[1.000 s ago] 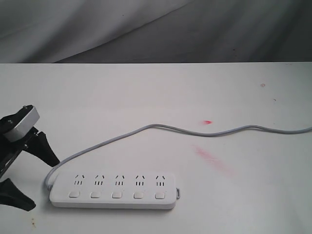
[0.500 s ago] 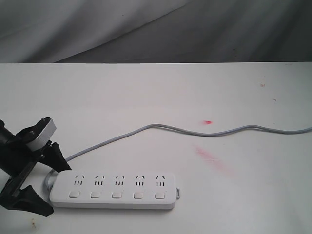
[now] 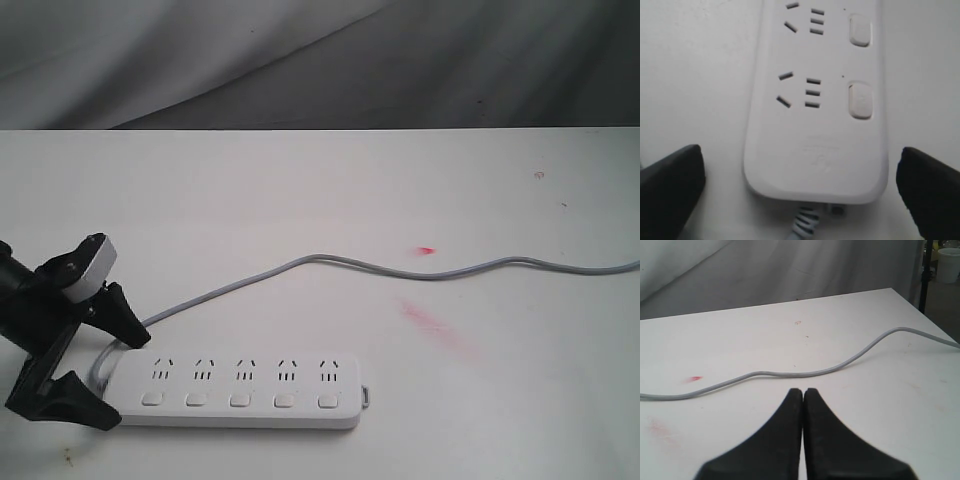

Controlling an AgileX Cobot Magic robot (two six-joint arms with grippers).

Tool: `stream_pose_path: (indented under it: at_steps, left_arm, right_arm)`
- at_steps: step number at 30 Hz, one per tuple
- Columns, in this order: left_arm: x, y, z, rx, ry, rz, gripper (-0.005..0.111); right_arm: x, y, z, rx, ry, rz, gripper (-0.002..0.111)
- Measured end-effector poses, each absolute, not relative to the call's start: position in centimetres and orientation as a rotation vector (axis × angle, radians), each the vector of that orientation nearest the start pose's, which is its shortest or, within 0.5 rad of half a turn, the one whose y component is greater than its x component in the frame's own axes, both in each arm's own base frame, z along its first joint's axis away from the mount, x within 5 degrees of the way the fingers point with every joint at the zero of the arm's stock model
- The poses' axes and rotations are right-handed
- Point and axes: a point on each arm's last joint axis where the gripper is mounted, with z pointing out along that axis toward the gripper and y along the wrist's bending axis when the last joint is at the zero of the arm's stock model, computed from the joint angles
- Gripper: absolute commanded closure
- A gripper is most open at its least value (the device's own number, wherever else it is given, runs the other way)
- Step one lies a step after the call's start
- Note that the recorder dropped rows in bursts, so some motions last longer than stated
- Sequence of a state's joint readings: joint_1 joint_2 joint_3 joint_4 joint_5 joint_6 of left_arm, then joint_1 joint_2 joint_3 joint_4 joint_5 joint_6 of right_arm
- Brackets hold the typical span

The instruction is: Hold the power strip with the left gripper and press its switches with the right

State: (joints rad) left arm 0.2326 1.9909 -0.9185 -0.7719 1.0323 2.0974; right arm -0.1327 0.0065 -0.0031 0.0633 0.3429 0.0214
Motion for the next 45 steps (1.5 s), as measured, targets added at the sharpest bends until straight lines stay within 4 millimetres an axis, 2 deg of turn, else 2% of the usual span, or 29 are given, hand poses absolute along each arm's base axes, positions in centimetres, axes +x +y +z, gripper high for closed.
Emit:
stream_pose_path:
  at_steps: [2, 4, 8, 10, 45]
  left_arm:
    - [29.16, 1.31, 9.84, 1.620, 2.125, -0.837, 0.003]
    - [29.16, 1.31, 9.84, 1.620, 2.125, -0.837, 0.009]
    - [29.09, 1.28, 9.74, 1.613, 2.129, -0.833, 0.035]
    - [28.78, 1.21, 9.55, 1.610, 2.135, -0.843, 0.042]
    - [28.27, 1.20, 9.54, 1.637, 2.130, -0.839, 0.043]
  right_arm:
    - [5.36, -0.52, 18.30, 0.180, 1.820, -0.017, 0.108]
    - [5.36, -0.52, 18.30, 0.180, 1.820, -0.017, 0.108]
    - [5.36, -0.52, 18.30, 0.180, 1.820, -0.017, 0.108]
    - [5.36, -0.52, 18.30, 0.180, 1.820, -0.017, 0.108]
    - [5.36, -0.52, 18.30, 0.180, 1.820, -0.017, 0.108]
